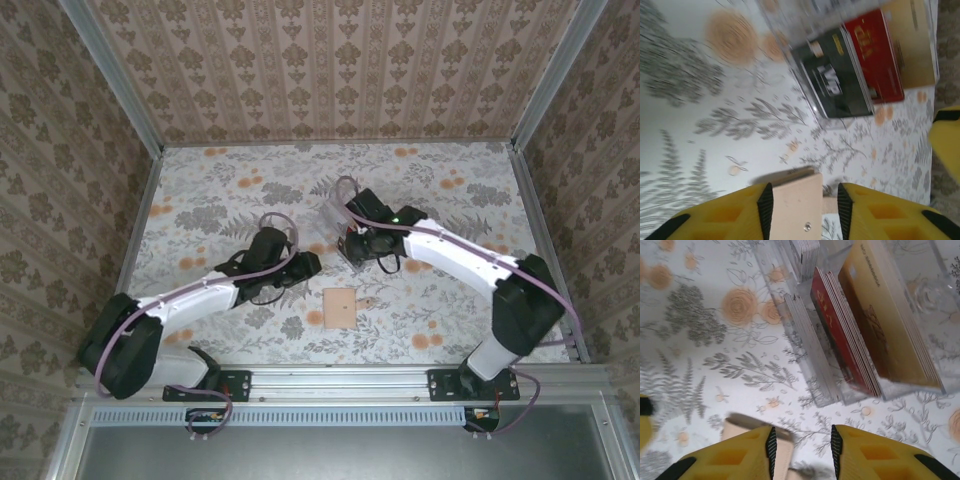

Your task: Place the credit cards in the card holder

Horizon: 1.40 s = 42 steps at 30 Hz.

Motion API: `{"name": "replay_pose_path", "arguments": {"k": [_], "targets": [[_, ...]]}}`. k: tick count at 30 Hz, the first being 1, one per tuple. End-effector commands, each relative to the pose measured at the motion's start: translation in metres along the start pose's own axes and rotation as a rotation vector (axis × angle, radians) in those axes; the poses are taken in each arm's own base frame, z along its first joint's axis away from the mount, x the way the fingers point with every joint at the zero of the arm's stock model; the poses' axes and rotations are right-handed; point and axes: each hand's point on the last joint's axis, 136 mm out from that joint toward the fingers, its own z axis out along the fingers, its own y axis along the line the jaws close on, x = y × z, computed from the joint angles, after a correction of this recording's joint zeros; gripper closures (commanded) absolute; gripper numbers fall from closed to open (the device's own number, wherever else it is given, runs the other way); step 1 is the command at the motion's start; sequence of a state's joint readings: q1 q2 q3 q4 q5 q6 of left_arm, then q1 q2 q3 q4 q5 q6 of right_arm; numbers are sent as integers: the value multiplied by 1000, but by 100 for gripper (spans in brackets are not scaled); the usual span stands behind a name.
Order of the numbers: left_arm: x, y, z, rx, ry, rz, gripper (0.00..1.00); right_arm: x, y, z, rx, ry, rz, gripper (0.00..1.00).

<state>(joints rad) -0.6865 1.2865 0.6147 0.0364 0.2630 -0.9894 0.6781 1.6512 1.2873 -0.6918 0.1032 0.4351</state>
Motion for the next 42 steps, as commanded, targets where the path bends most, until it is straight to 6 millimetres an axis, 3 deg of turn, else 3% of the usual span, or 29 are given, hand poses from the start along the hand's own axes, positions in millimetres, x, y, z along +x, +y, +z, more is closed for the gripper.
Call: {"name": "replay_pose_path", "arguments": {"k": [1, 7, 16, 27, 42], "targets": [[-6, 27, -14, -76, -45, -11, 55, 4, -11, 10, 144, 73, -149, 60], [-16, 44, -33, -112, -94, -29, 45, -9, -9, 27, 285, 83, -225, 58], [-17, 59, -42, -125, -117, -65, 42, -12, -6, 41, 424, 92, -321, 55], [-20, 65, -49, -132, -135, -75, 41, -12, -7, 55, 558, 81, -404, 55], [-20, 68, -50, -129, -131, -88, 41, -22, -12, 59, 752, 17, -540, 56]]}}
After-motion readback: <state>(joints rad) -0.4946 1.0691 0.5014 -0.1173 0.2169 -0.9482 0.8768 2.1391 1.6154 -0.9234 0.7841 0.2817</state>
